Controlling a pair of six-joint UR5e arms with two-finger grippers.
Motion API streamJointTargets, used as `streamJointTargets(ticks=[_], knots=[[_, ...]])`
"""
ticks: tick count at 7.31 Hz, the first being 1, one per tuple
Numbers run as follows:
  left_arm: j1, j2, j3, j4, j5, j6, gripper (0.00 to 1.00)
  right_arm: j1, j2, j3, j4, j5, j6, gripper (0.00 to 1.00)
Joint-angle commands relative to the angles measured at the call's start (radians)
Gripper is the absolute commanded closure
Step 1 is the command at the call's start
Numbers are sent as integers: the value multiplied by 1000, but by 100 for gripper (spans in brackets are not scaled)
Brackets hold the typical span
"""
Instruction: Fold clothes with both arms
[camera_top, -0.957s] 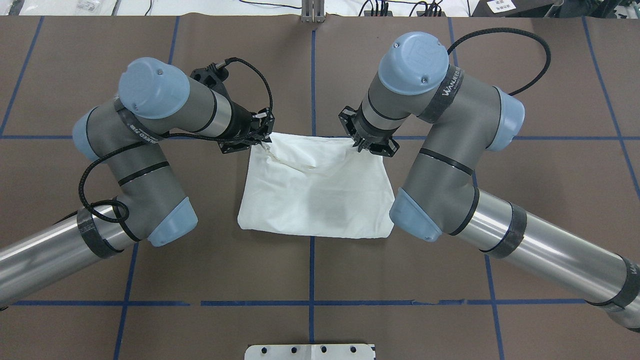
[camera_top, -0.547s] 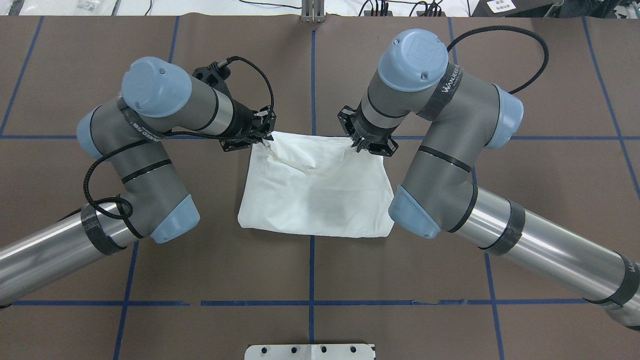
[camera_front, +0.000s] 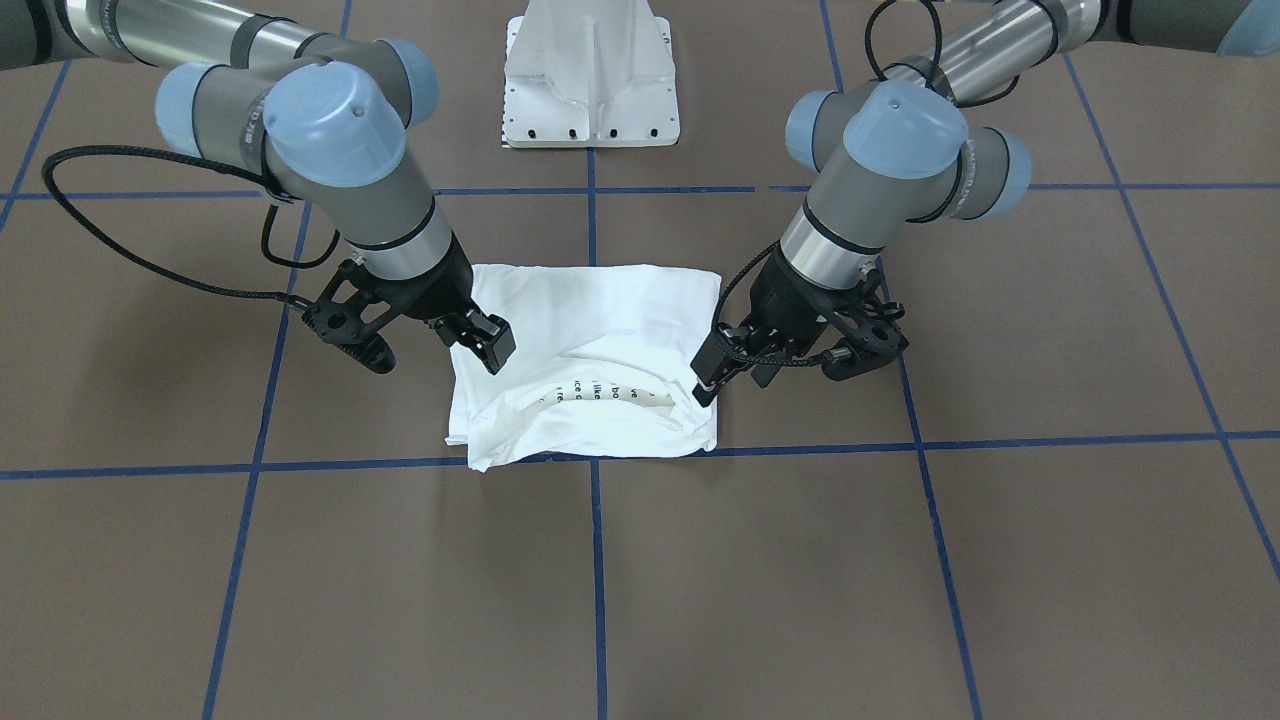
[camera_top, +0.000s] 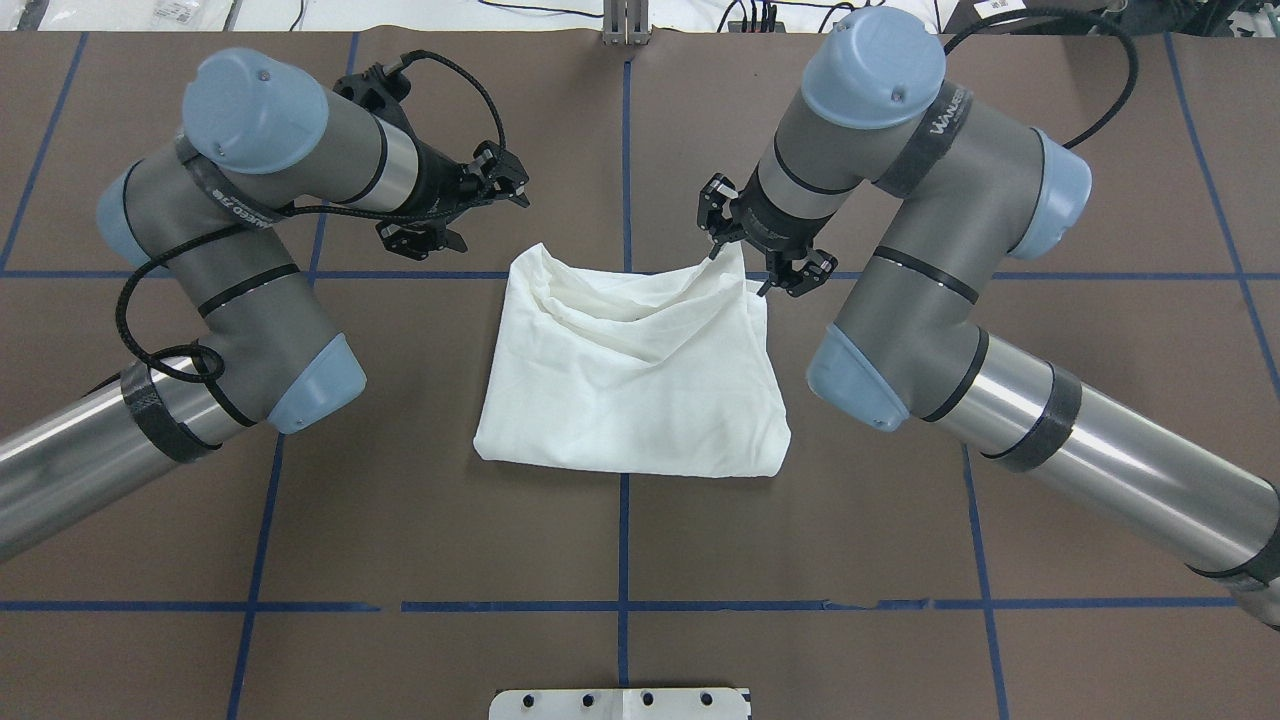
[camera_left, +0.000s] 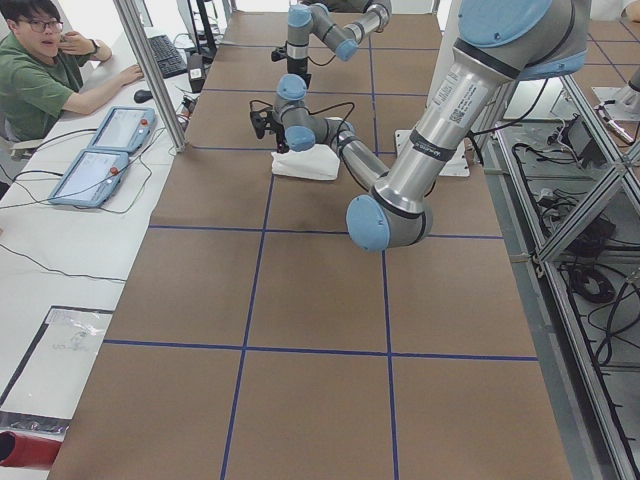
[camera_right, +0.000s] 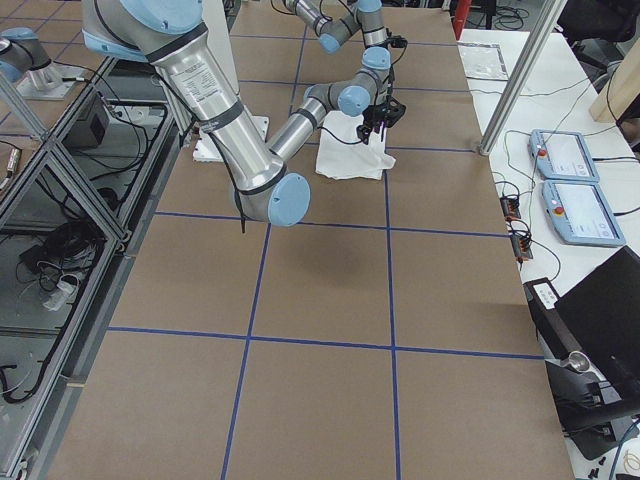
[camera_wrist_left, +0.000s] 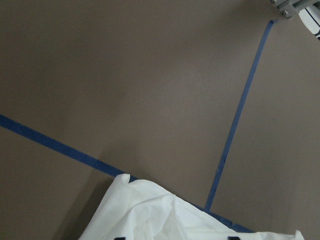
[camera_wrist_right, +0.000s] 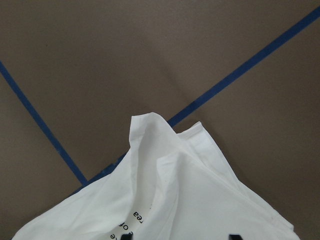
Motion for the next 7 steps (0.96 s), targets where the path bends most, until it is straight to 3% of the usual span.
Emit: streamJointTargets(ticks=[1,2,4,7], knots=[[-49,61,-48,41,-69,113,0,-1,2,13,-2,18,-94,0],[-86,115,-114,90,-74,259,0,-66,8,23,-3,-82,-153,0],[-144,151,-137,148,-74,413,0,-204,21,7,-6,-288,-214,0],[-154,162,-134,147,-77,433,1,-179,28,-30,4,-353,-303,0]])
